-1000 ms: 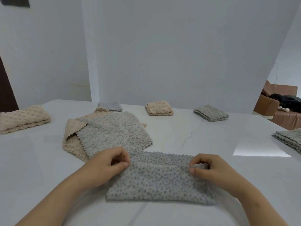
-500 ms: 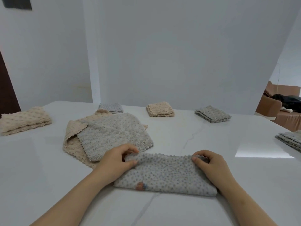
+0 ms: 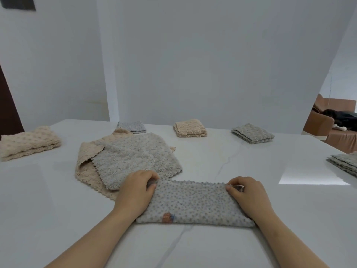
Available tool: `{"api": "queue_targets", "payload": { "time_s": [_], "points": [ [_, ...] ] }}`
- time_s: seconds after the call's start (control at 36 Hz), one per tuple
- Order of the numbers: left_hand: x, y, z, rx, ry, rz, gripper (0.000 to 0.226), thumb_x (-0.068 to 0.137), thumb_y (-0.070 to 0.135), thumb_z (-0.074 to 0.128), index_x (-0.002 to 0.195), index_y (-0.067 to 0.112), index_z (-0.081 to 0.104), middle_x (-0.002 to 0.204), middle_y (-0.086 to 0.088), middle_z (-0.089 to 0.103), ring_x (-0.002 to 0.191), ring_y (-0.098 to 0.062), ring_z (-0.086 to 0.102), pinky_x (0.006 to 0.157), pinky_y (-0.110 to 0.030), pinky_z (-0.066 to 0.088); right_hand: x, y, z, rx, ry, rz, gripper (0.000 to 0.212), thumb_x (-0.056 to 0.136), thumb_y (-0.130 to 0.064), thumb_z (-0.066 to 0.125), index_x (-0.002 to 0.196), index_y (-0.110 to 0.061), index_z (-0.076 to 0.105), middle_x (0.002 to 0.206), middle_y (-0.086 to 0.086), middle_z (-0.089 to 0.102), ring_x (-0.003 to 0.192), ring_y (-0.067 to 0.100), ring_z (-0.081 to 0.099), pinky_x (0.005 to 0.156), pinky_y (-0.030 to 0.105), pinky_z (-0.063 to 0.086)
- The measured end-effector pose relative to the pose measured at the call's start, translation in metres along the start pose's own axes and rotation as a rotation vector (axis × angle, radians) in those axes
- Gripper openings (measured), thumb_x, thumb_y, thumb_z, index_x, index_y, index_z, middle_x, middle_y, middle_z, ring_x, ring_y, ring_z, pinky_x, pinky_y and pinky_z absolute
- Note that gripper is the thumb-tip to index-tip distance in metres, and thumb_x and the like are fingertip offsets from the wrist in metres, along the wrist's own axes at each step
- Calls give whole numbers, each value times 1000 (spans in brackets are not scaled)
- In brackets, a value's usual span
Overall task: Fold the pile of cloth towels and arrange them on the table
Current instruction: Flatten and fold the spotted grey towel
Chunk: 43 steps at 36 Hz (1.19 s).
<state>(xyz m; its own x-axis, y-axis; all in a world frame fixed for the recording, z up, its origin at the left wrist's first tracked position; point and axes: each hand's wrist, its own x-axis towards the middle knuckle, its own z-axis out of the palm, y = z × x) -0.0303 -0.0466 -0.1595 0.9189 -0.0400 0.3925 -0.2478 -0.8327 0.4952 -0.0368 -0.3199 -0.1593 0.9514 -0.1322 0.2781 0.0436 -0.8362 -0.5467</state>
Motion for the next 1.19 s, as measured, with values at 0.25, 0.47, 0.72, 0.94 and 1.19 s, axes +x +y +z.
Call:
{"api": "queue_targets", "payload": {
  "time_s": [0.25,0.47,0.72,0.94,1.19],
  "points": [
    [3,-2,2,118,-57,-52,33,94,30,47,126,29,53,125,10,58,114,-19,45,98,-29,31,1,0,2,-82,-23,76,30,89,-37,56,114,-22,62,102,1,63,105,21,53,89,31,42],
    [0,2,-8,-27,-85,5,18,86,26,60,82,43,55,81,12,50,89,-12,45,72,-26,29,0,-4,-3,-41,-74,94,13,86,-37,59,77,-30,52,90,-5,61,99,20,54,79,30,42],
    [-1,7,-19,-293,-6,-81,22,84,17,65,72,32,55,82,16,54,78,2,48,63,-11,32,-6,-4,-9,487,-5,68,22,84,-12,66,73,-12,47,59,0,52,51,8,43,52,20,35],
    [-2,8,-16,-579,16,-279,12,85,14,65,74,18,62,54,8,55,40,-3,44,43,-18,34,-10,-6,-18,636,-80,15,14,83,-7,66,83,-21,63,73,2,60,65,12,52,63,18,44],
    [-3,11,-17,-635,27,-338,13,86,12,63,73,15,62,71,1,61,63,-12,52,55,-25,37,-11,-6,-18,545,-65,68,12,75,-9,74,76,-20,69,73,-5,67,68,8,58,66,18,46]
  ]
}}
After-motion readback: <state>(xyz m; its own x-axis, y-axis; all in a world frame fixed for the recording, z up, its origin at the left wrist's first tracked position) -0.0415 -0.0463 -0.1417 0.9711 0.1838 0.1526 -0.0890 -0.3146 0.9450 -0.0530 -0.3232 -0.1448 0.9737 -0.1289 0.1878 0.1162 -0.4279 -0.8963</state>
